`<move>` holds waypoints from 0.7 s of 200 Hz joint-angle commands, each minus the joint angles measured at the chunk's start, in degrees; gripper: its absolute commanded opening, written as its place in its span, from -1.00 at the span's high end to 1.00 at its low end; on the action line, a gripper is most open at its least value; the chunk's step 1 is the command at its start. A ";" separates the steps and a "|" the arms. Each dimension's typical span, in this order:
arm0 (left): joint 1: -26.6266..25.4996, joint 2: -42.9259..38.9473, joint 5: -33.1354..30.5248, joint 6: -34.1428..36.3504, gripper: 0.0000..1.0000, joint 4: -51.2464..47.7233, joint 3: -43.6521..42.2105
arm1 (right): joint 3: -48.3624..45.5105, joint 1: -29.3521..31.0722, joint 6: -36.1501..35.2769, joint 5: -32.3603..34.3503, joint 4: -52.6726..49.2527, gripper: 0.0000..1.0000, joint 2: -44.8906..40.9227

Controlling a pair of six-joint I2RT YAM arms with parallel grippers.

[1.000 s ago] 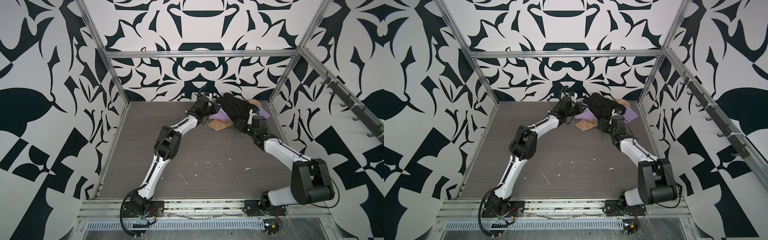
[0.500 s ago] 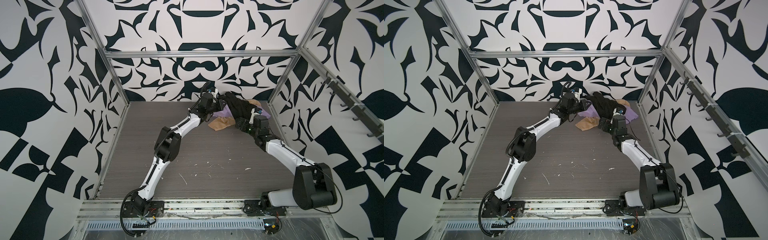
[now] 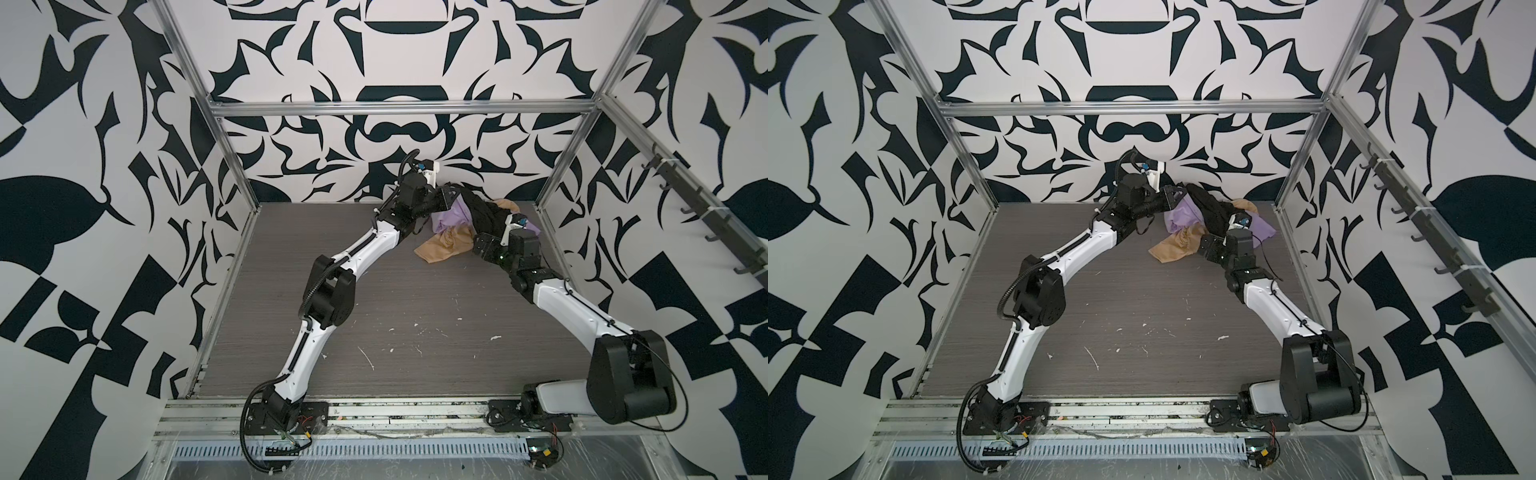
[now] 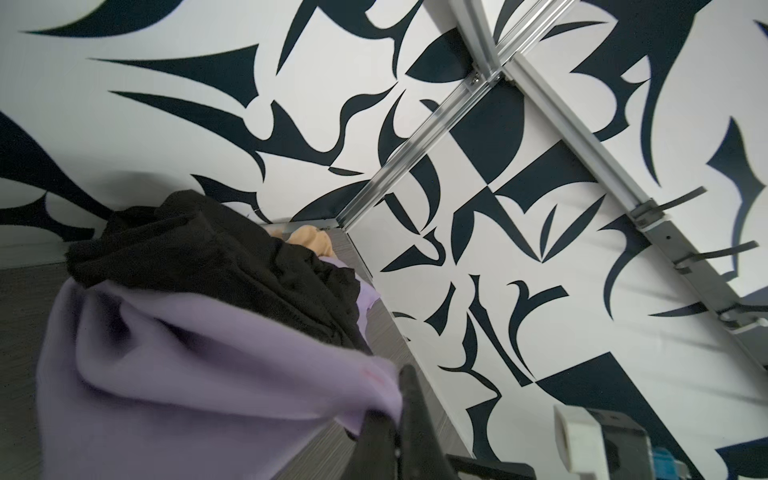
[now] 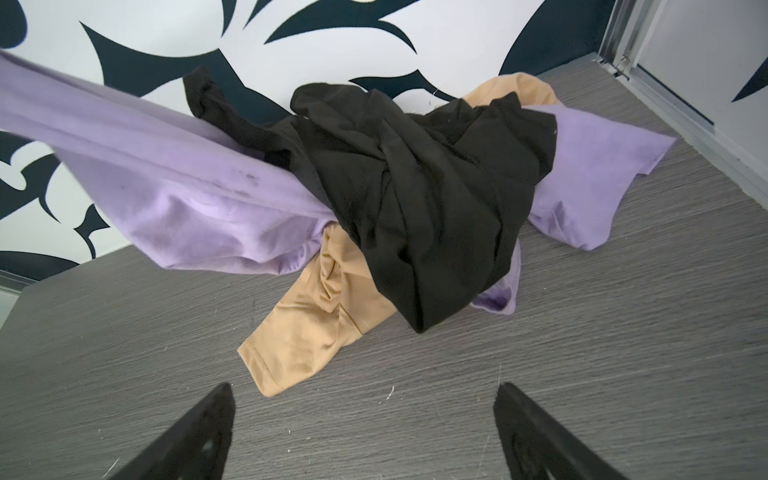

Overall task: Pick out a specific cloth from the pile
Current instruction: 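Lift the lavender shirt upward with the left gripper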

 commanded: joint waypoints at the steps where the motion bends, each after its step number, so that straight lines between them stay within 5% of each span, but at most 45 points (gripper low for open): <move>1: -0.50 -6.41 1.41 -0.60 1.00 6.85 0.23 | 0.65 0.07 -0.81 1.54 1.64 -0.99 -2.04; 140: -0.68 -10.46 4.76 -1.40 1.00 11.16 -1.06 | -0.81 0.07 -1.88 2.01 2.14 -0.99 -4.17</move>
